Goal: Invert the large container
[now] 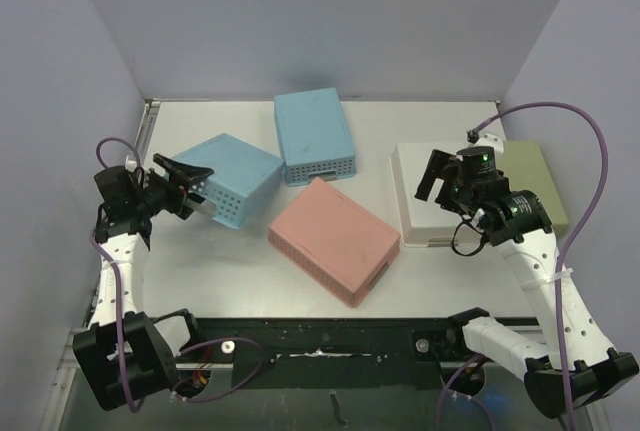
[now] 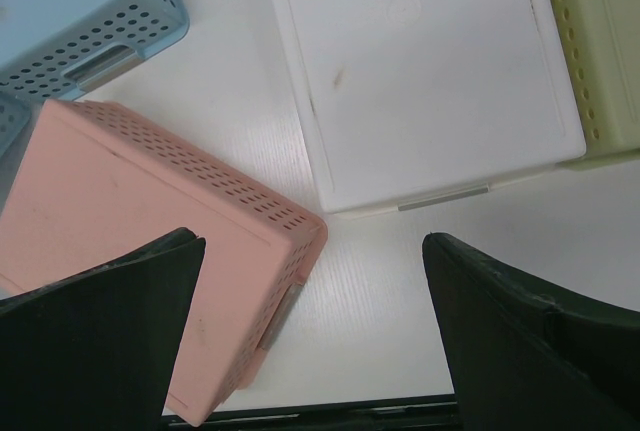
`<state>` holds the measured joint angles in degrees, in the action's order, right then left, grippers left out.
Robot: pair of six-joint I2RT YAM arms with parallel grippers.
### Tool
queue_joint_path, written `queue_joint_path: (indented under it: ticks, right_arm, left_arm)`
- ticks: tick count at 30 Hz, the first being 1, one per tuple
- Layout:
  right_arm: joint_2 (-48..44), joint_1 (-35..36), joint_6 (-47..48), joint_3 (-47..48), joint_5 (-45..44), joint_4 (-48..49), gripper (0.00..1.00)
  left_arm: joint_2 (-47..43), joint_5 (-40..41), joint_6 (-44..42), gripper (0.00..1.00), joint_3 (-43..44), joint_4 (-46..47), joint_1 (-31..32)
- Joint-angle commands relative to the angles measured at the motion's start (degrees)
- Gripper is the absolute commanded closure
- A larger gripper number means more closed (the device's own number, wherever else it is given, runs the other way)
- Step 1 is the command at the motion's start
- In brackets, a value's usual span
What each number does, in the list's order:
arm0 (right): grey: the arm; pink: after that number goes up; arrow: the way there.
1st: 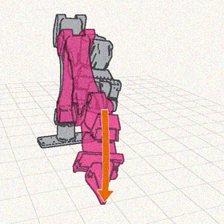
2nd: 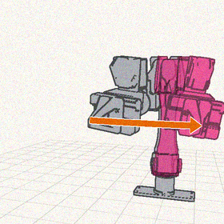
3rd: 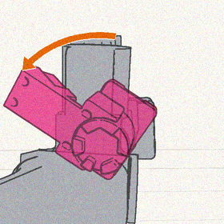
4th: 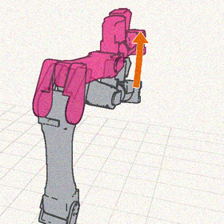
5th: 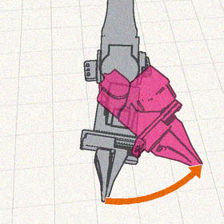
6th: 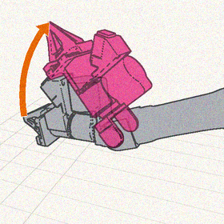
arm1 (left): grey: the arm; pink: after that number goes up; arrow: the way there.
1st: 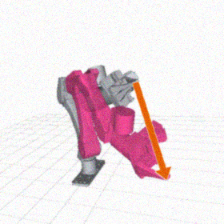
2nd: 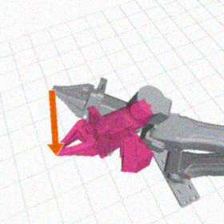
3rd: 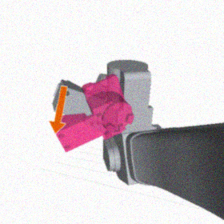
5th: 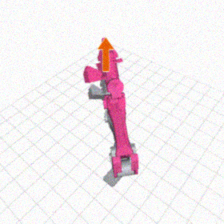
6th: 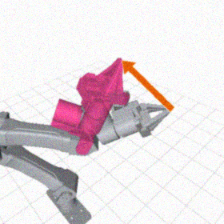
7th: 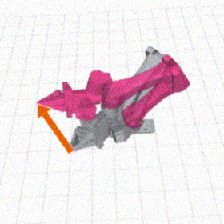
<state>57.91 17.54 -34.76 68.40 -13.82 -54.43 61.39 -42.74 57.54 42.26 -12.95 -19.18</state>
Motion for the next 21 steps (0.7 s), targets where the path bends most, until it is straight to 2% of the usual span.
queue_joint_path:
  ticks: [1, 14, 21]
  right_arm:
    - [-0.6, -0.2, 0.9, 0.4, 0.9, 2.3, 0.03]
    - [1.2, -0.2, 1.3, 0.8, 0.3, 2.6, 0.02]
    - [0.6, -0.2, 1.0, 1.2, 1.8, 3.1, 0.02]
  left_arm:
    - [-1.6, -5.0, 2.2, 0.23, 2.7, 8.1, 0.3]
    - [0.0, -6.6, 3.3, 0.23, 9.8, 14.4, 0.7]
    - [-2.9, -4.2, -1.4, 0.23, 9.4, 5.3, 1.0]
